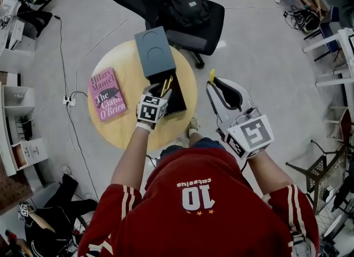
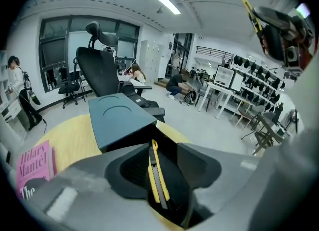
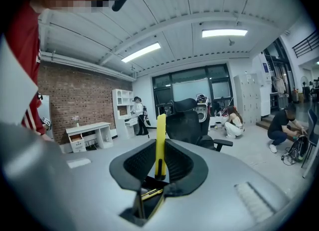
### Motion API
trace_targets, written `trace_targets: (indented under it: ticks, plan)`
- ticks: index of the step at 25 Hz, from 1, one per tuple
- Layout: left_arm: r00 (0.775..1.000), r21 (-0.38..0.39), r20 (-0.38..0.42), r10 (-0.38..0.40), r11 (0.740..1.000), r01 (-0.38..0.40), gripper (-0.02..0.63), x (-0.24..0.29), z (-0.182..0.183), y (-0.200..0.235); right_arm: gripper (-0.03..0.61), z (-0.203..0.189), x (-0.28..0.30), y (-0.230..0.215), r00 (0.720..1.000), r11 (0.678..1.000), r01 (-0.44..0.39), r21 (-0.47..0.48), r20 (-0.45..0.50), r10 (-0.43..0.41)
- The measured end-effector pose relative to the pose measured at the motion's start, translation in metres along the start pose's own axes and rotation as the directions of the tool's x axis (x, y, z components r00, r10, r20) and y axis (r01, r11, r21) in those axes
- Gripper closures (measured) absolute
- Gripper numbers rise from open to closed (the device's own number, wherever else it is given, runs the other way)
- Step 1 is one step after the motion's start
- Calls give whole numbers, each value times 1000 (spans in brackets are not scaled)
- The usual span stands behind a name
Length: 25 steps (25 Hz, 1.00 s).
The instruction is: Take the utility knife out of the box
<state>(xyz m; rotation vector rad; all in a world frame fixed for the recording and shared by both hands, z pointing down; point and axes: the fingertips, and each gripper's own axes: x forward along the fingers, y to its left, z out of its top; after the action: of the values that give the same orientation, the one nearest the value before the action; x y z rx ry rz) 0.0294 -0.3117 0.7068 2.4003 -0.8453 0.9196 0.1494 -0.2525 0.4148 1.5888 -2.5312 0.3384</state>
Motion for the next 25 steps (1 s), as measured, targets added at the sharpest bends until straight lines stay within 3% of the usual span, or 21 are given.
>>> trace_targets:
  ticks: [8, 14, 25]
  plan:
    - [981, 8, -194, 13, 1000, -12, 434, 35, -35, 13, 528, -1, 27, -24, 1000, 1000, -14, 21, -12, 14]
    - [959, 14, -282, 37, 999, -35, 434, 53, -51, 17, 528, -5, 40, -37, 1000, 999, -10, 48, -9, 10]
    - [874, 70, -476, 93, 995, -68, 444, 61, -70, 21, 528, -13, 43, -46, 1000, 997, 6, 71, -18, -5]
